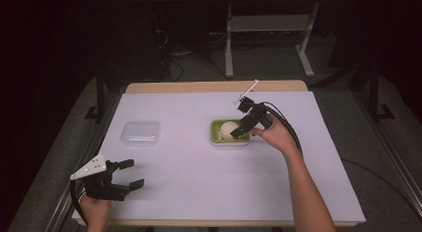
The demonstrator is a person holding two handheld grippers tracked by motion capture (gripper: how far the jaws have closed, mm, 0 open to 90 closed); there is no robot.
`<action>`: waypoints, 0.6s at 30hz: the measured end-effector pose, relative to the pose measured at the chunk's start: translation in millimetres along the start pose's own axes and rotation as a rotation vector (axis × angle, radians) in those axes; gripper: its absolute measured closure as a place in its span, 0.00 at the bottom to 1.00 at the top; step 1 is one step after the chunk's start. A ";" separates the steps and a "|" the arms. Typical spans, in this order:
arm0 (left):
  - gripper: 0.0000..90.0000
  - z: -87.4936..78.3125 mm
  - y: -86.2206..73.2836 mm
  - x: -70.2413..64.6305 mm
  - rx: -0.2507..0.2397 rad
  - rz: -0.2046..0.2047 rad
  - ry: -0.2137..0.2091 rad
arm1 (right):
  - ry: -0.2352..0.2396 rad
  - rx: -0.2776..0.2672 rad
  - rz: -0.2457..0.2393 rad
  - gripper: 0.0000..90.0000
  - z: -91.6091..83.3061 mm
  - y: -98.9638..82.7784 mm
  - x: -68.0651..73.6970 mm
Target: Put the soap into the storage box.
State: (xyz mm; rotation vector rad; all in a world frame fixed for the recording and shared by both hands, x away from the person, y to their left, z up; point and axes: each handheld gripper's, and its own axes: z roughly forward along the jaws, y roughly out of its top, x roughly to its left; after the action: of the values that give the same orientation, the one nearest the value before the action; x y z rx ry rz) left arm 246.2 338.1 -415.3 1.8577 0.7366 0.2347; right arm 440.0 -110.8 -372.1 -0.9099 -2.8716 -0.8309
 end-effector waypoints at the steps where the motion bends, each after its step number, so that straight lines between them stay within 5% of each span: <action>1: 0.15 0.1 0.0 -0.1 0.000 0.000 0.000 | 0.007 -0.005 0.006 0.28 -1.1 -1.8 1.1; 18: 0.14 1.0 0.0 -0.1 0.001 0.004 -0.009 | 0.026 -0.045 0.010 0.28 -8.2 -33.4 12.0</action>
State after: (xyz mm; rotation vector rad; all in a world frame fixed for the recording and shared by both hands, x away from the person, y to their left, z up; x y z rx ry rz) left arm 246.6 337.2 -415.6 1.8599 0.7271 0.2282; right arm 410.9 -131.4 -379.2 -0.9093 -2.8349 -0.9035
